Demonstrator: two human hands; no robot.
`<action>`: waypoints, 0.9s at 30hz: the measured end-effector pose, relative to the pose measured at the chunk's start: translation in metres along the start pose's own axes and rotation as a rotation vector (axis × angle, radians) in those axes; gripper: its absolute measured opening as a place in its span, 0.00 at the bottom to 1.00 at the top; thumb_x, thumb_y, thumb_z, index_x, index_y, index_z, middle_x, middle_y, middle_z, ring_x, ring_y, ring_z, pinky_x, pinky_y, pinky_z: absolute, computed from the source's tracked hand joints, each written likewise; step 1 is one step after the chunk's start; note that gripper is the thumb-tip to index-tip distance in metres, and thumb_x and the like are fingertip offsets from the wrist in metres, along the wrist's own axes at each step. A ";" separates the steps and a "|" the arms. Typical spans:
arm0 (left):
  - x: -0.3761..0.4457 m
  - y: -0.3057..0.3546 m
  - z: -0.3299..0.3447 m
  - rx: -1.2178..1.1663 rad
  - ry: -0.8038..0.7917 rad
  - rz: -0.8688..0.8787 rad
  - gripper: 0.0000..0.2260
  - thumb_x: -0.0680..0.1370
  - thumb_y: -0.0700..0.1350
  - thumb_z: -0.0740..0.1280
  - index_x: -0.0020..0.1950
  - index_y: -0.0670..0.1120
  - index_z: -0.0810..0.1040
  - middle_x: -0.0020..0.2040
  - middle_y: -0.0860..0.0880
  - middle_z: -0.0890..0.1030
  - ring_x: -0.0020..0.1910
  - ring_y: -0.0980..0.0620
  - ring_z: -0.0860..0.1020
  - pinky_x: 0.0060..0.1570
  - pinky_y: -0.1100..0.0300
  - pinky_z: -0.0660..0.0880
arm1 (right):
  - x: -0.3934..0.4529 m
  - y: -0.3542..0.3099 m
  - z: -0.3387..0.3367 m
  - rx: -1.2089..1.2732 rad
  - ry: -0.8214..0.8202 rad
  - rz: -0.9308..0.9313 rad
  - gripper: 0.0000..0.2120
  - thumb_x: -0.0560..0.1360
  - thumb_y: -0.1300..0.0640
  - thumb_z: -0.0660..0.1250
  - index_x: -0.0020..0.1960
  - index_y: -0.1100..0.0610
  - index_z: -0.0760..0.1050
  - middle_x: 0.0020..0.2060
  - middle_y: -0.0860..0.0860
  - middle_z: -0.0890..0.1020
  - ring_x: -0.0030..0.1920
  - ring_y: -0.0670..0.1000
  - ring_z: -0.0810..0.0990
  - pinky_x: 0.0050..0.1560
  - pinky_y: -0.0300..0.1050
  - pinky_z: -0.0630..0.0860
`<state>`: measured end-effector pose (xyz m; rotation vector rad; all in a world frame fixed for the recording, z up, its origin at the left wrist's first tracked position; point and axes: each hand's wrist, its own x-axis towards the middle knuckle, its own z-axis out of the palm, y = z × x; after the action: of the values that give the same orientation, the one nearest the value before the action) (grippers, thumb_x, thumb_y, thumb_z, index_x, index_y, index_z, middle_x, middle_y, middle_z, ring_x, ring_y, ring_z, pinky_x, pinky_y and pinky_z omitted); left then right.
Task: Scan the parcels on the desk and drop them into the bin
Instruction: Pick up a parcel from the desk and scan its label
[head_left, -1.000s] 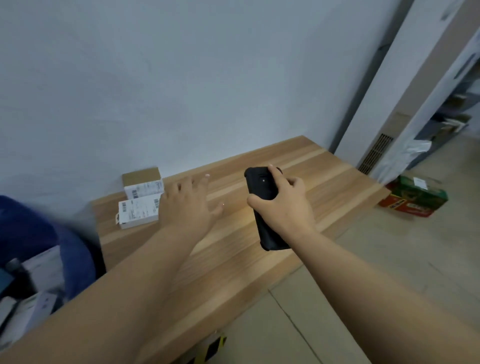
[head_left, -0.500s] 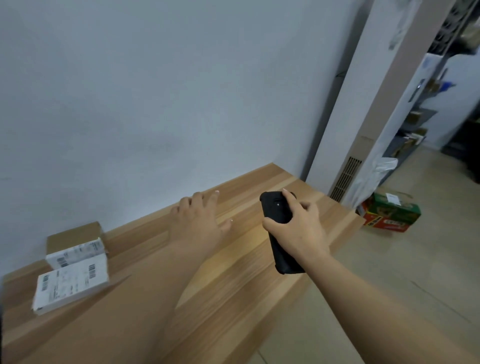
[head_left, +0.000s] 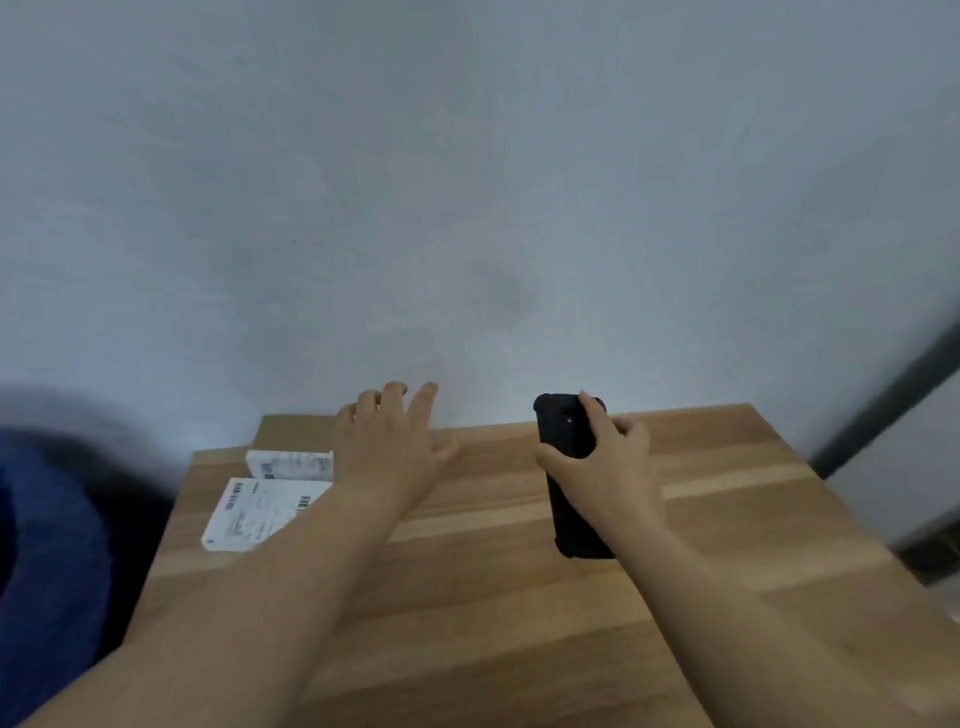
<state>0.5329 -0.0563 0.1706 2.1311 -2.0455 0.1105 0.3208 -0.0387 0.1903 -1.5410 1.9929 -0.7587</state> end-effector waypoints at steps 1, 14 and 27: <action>0.003 -0.010 0.000 0.015 0.006 -0.060 0.32 0.78 0.66 0.54 0.79 0.55 0.55 0.76 0.48 0.62 0.71 0.44 0.64 0.68 0.48 0.61 | 0.011 -0.009 0.010 -0.010 -0.036 -0.048 0.38 0.72 0.42 0.69 0.78 0.36 0.57 0.67 0.47 0.63 0.53 0.51 0.73 0.50 0.47 0.73; -0.029 -0.140 0.040 0.002 -0.090 -0.526 0.29 0.77 0.63 0.60 0.75 0.52 0.64 0.67 0.47 0.70 0.63 0.43 0.69 0.60 0.50 0.69 | 0.052 -0.067 0.154 -0.104 -0.455 -0.307 0.36 0.74 0.40 0.67 0.78 0.39 0.57 0.69 0.50 0.63 0.50 0.53 0.73 0.48 0.46 0.73; -0.020 -0.214 0.171 -0.109 -0.542 -0.575 0.45 0.72 0.69 0.66 0.81 0.56 0.45 0.80 0.46 0.45 0.78 0.43 0.45 0.76 0.44 0.50 | 0.075 -0.020 0.281 -0.215 -0.600 -0.115 0.37 0.74 0.40 0.67 0.78 0.36 0.54 0.71 0.52 0.60 0.52 0.57 0.72 0.49 0.49 0.74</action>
<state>0.7323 -0.0610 -0.0183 2.7848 -1.4929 -0.7046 0.5102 -0.1496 -0.0013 -1.7557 1.5779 -0.0867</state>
